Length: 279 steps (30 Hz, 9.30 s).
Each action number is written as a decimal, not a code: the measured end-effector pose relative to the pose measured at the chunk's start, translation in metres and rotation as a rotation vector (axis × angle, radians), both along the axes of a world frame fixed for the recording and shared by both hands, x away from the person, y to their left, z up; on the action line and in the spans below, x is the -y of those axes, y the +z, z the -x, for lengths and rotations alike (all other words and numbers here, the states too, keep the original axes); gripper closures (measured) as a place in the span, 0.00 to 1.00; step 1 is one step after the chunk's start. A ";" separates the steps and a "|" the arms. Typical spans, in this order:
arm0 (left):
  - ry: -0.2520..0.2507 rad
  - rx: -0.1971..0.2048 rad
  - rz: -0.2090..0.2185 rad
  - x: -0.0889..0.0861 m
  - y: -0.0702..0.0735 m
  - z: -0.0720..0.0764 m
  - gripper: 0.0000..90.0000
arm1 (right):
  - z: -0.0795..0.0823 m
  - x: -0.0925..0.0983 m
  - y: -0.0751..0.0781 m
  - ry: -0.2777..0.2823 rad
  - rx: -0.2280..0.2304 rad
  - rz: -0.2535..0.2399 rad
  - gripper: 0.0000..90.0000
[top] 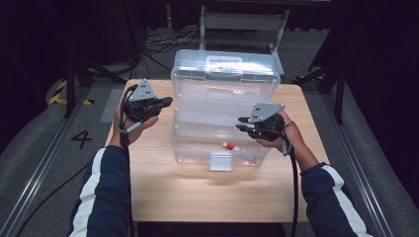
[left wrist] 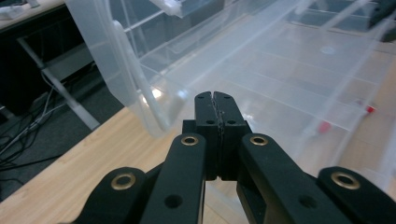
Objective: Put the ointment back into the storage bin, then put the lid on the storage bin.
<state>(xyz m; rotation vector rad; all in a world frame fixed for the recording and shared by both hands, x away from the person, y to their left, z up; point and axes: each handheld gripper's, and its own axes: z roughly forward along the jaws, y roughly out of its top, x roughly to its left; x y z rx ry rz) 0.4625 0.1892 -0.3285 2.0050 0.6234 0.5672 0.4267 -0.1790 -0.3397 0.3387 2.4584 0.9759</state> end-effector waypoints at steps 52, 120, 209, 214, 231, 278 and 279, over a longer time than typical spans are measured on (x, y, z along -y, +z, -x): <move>-0.005 0.046 0.082 0.009 0.012 -0.001 1.00 | 0.038 0.060 0.000 -0.118 0.035 -0.060 0.77; -0.087 0.004 0.020 0.003 -0.018 0.036 1.00 | 0.048 0.126 -0.058 -0.323 -0.070 -0.069 0.44; -0.116 -0.080 -0.203 0.003 -0.075 0.076 1.00 | 0.047 0.098 -0.091 -0.244 -0.177 0.005 0.39; -0.113 -0.088 -0.205 0.001 -0.077 0.077 1.00 | 0.047 0.097 -0.092 -0.241 -0.180 0.008 0.39; -0.111 -0.103 -0.202 -0.002 -0.080 0.076 1.00 | 0.047 0.096 -0.093 -0.232 -0.185 0.013 0.39; -0.051 -0.128 -0.292 -0.022 -0.095 0.086 0.72 | 0.057 0.094 -0.081 -0.220 -0.114 0.049 0.39; -0.042 -0.128 -0.294 -0.023 -0.096 0.087 0.71 | 0.058 0.094 -0.081 -0.219 -0.112 0.050 0.39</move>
